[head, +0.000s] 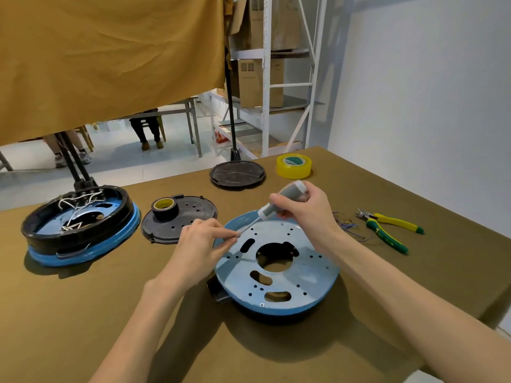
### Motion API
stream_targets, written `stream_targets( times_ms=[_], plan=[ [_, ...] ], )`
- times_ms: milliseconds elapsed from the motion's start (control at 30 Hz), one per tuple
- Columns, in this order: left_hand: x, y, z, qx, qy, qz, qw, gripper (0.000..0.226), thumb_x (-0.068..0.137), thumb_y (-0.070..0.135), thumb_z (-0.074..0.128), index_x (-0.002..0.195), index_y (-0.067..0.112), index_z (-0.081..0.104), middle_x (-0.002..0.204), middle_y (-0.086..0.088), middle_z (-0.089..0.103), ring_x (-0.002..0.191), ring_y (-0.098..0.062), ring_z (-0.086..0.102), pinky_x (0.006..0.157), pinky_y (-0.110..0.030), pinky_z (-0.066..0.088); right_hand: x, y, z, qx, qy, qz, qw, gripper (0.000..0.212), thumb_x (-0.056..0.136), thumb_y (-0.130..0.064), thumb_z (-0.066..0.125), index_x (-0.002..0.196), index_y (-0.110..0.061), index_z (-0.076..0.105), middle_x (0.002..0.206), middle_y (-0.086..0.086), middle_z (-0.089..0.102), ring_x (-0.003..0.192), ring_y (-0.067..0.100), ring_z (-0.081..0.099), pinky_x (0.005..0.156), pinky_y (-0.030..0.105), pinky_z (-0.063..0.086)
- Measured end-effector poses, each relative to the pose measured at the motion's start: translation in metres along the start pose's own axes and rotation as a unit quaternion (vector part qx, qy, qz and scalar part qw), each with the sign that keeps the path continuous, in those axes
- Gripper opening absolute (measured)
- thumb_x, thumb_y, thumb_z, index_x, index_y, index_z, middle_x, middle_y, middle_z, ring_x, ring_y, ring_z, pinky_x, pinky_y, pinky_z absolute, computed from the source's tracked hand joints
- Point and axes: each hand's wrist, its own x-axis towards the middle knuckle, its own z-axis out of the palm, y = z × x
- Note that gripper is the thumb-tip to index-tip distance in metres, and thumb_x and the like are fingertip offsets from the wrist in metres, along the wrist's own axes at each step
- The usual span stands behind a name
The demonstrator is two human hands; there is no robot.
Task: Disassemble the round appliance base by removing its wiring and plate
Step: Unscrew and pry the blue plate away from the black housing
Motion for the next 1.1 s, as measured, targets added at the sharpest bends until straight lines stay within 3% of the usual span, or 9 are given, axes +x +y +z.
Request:
stream_targets(
  times_ms=[67,167,300,533,733,1100],
  plan=[
    [0.001,0.0,0.001,-0.029,-0.012,-0.019,0.999,0.019,0.093,0.037,0.072,0.11,0.037,0.078,0.088,0.024,0.063,0.098,-0.012,0.045,0.091,-0.043,0.039,0.006,0.002,0.014,-0.035,-0.002,-0.056,0.998,0.025,0.087,-0.017,0.08,0.102,-0.004,0.065,0.086,0.007,0.072,0.074,0.013,0.069,0.065,0.025,0.057],
    [0.01,-0.007,-0.001,-0.053,-0.027,-0.044,0.997,0.015,0.089,0.034,0.078,0.104,0.036,0.081,0.091,0.024,0.073,0.105,-0.009,0.058,0.099,-0.045,0.047,0.021,0.007,0.038,-0.078,-0.029,-0.137,0.987,0.018,0.09,-0.017,0.078,0.1,-0.008,0.067,0.091,0.013,0.071,0.085,0.03,0.068,0.072,0.038,0.06],
    [0.02,-0.015,-0.003,-0.094,-0.055,-0.063,0.992,0.017,0.088,0.031,0.08,0.104,0.035,0.082,0.092,0.022,0.076,0.095,0.005,0.066,0.092,-0.03,0.056,0.039,0.007,0.055,-0.1,-0.085,-0.183,0.974,0.015,0.09,-0.02,0.077,0.101,-0.018,0.067,0.091,0.001,0.072,0.085,0.023,0.069,0.076,0.037,0.059],
    [0.023,-0.019,-0.002,-0.104,-0.069,-0.065,0.99,0.013,0.089,0.03,0.079,0.101,0.035,0.081,0.088,0.029,0.073,0.094,0.01,0.064,0.083,-0.019,0.054,0.048,0.007,0.059,-0.12,-0.118,-0.191,0.967,0.022,0.09,-0.021,0.078,0.108,-0.015,0.067,0.093,-0.004,0.072,0.086,0.016,0.07,0.078,0.038,0.06],
    [0.021,-0.018,-0.005,-0.121,-0.075,-0.06,0.988,0.014,0.09,0.029,0.078,0.104,0.032,0.082,0.091,0.023,0.076,0.096,0.005,0.067,0.086,-0.021,0.056,0.049,0.004,0.067,-0.138,-0.12,-0.187,0.965,0.03,0.091,-0.025,0.077,0.115,-0.011,0.066,0.098,0.002,0.072,0.089,0.021,0.069,0.08,0.045,0.06],
    [0.02,-0.014,-0.01,-0.077,-0.085,-0.032,0.993,0.011,0.093,0.026,0.075,0.102,0.032,0.079,0.09,0.024,0.073,0.093,0.005,0.065,0.085,-0.02,0.053,0.047,0.003,0.074,-0.145,-0.125,-0.18,0.965,0.033,0.091,-0.025,0.077,0.117,-0.01,0.065,0.099,0.001,0.071,0.089,0.018,0.069,0.079,0.039,0.061]
  ],
)
